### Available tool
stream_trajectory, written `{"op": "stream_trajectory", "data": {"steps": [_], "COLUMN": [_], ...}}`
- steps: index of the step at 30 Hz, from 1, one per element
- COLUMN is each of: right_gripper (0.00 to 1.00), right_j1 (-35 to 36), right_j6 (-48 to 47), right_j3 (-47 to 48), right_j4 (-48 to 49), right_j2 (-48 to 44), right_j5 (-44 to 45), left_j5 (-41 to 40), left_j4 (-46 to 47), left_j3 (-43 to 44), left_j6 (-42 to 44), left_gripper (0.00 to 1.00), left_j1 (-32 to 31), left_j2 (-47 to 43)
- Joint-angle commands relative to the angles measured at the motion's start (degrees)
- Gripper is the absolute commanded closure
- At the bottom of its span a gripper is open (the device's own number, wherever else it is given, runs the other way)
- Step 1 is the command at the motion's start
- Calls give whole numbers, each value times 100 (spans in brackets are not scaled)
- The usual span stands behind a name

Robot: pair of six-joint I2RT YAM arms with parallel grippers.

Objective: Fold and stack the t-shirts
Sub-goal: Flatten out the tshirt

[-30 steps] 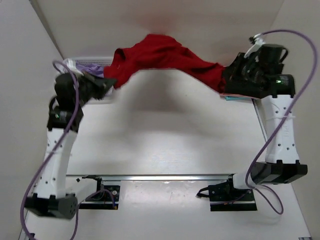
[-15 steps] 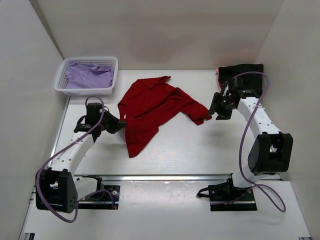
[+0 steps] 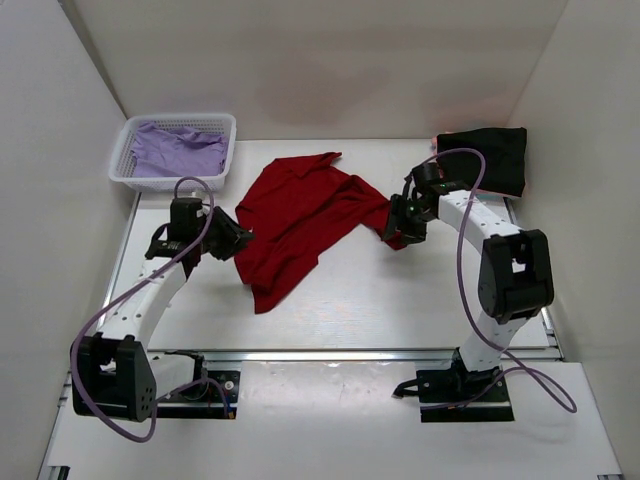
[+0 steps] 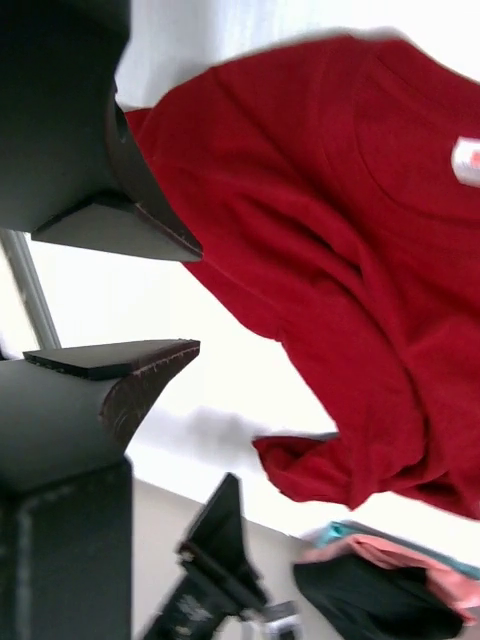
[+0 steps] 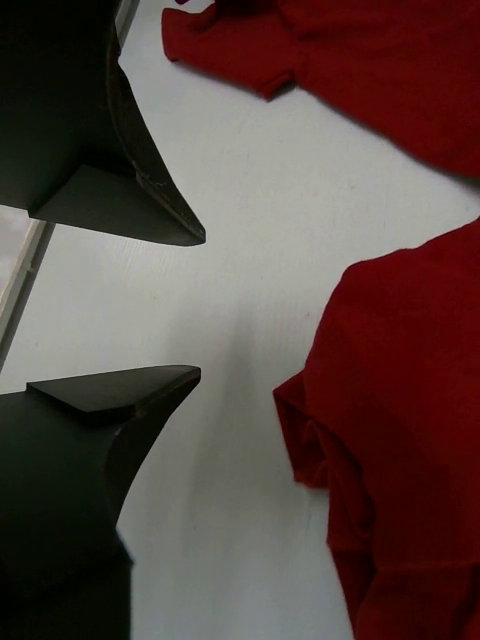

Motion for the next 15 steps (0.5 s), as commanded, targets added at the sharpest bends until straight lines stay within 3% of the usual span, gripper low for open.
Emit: {"op": "stream_trajectory", "data": {"steps": [1,8,15], "right_gripper": [51,51,51], "right_j1": [82,29,-120], "right_j6": [262,543,719], "right_j3": [-50,283,459], "right_j4": [472,639,868], "right_j2": [194,827,1196], "right_j5": [-104,-148,-262], "left_j5": [-183,-561,-754], "left_j4": [-276,-891,-778], "left_j3": [230,-780,-1300], "left_j6": [719,895,790], "left_gripper": [51,52,55], "left_j1": [-201,-508,-879], "left_j2": [-303,-866,-884]}}
